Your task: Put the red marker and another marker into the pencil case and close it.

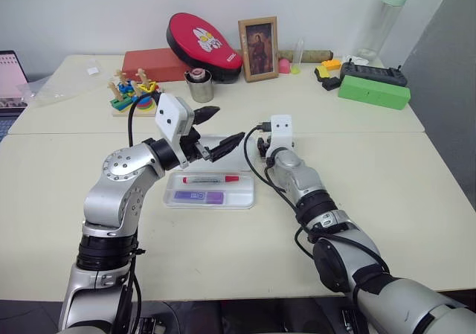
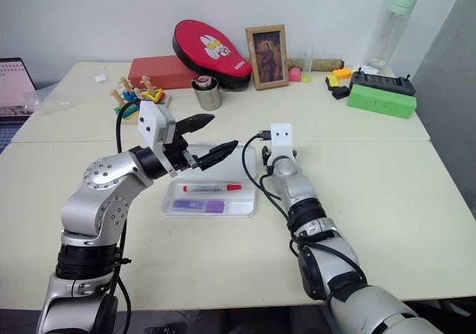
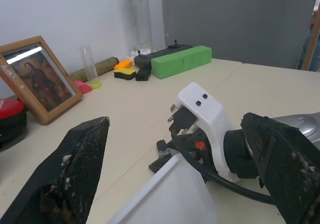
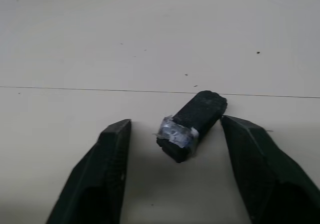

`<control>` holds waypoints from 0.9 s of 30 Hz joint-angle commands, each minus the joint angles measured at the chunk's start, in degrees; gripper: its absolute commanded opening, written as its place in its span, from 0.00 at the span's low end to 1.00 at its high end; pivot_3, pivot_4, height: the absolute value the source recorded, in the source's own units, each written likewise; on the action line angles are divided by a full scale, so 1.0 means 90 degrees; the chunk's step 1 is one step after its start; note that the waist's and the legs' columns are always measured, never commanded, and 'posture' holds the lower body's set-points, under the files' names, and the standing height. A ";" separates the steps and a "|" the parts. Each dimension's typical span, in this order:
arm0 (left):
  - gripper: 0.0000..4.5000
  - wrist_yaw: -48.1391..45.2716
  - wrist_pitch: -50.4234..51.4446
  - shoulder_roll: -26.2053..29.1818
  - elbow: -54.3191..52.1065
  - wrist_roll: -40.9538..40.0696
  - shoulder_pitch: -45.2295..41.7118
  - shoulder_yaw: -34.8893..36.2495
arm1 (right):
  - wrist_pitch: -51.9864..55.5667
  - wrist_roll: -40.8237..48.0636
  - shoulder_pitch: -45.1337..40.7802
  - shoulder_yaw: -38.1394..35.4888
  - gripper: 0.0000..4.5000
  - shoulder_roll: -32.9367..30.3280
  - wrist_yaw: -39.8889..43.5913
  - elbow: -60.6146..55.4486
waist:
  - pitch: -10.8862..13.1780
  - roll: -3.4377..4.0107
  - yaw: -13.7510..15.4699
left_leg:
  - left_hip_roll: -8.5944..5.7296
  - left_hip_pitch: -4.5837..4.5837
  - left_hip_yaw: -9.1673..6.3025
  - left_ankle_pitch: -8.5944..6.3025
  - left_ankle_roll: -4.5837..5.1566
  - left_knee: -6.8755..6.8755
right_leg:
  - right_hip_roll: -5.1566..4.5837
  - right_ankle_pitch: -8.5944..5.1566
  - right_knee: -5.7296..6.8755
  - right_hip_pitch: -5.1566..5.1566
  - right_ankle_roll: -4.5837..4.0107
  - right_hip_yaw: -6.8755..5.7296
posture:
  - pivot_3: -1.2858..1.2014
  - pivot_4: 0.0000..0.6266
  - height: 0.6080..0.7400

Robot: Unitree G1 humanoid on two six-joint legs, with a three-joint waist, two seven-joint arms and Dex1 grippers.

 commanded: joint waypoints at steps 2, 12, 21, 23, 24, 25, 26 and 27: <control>1.00 0.0038 -0.0048 -0.0029 -0.0164 -0.0056 -0.0055 0.0002 | -0.0044 -0.0001 -0.0122 -0.0054 0.35 0.0026 -0.0020 0.0039 | 0.0000 0.0000 -0.0010 | 0.0001 0.0000 0.0000 0.0000 0.0000 0.0000 | 0.0001 0.0000 0.0000 0.0000 0.0000 0.0000 | 0.52 0.24 1.00; 1.00 -0.0044 -0.0063 0.0031 -0.0200 -0.0086 -0.0020 0.0036 | 0.0036 0.0256 0.0016 -0.0142 0.06 -0.0487 0.0859 -0.0941 | 0.0002 0.0002 0.0006 | 0.0000 -0.0001 0.0000 0.0000 0.0000 0.0000 | 0.0000 0.0000 0.0000 -0.0001 0.0000 0.0000 | 0.52 0.24 1.00; 1.00 -0.1229 0.0300 0.1424 -0.0827 -0.0610 0.0980 0.0483 | 0.0502 0.1201 0.0856 0.1305 0.06 -0.2436 0.5802 -0.4162 | 0.0003 0.0005 0.0005 | 0.0001 -0.0007 0.0002 -0.0001 0.0000 -0.0015 | 0.0000 -0.0003 -0.0014 -0.0008 0.0000 0.0000 | 0.52 0.24 1.00; 1.00 -0.1549 0.0364 0.1821 -0.1008 -0.0707 0.1474 0.0653 | 0.1071 0.1673 0.1143 0.1697 0.06 -0.2921 0.6855 -0.5082 | 0.0004 0.0005 -0.0004 | 0.0004 -0.0006 0.0002 -0.0001 0.0001 -0.0015 | 0.0001 -0.0006 -0.0011 -0.0009 -0.0001 -0.0001 | 0.52 0.24 1.00; 1.00 -0.1692 0.0350 0.1980 -0.1069 -0.0704 0.1738 0.0719 | 0.1262 0.1806 0.1247 0.1864 0.06 -0.3093 0.7190 -0.5400 | 0.0004 0.0006 -0.0013 | 0.0004 -0.0005 0.0002 -0.0001 0.0001 -0.0015 | 0.0001 -0.0007 -0.0009 -0.0008 -0.0002 -0.0001 | 0.52 0.24 1.00; 1.00 -0.1768 0.0333 0.2077 -0.1104 -0.0704 0.1899 0.0756 | 0.1390 0.1879 0.1305 0.1955 0.06 -0.3196 0.7372 -0.5589 | 0.0004 0.0007 -0.0022 | 0.0005 -0.0006 0.0003 -0.0001 0.0001 -0.0015 | 0.0002 -0.0007 -0.0010 -0.0010 -0.0003 0.0000 | 0.52 0.24 1.00; 1.00 -0.1845 0.0249 0.2184 -0.1143 -0.0670 0.2168 0.0832 | 0.1550 0.1845 0.1341 0.2150 0.06 -0.3263 0.7453 -0.5699 | 0.0007 0.0011 -0.0012 | 0.0006 -0.0002 0.0007 -0.0002 0.0002 -0.0016 | 0.0001 -0.0010 -0.0012 -0.0007 -0.0006 0.0006 | 0.52 0.24 1.00; 1.00 -0.1910 0.0176 0.2277 -0.1185 -0.0637 0.2423 0.0910 | 0.1578 0.1720 0.1373 0.2376 0.06 -0.3285 0.7508 -0.5730 | 0.0007 0.0011 -0.0003 | 0.0005 0.0000 0.0007 -0.0002 0.0002 -0.0015 | 0.0000 -0.0012 -0.0010 -0.0005 -0.0005 0.0004 | 0.52 0.24 1.00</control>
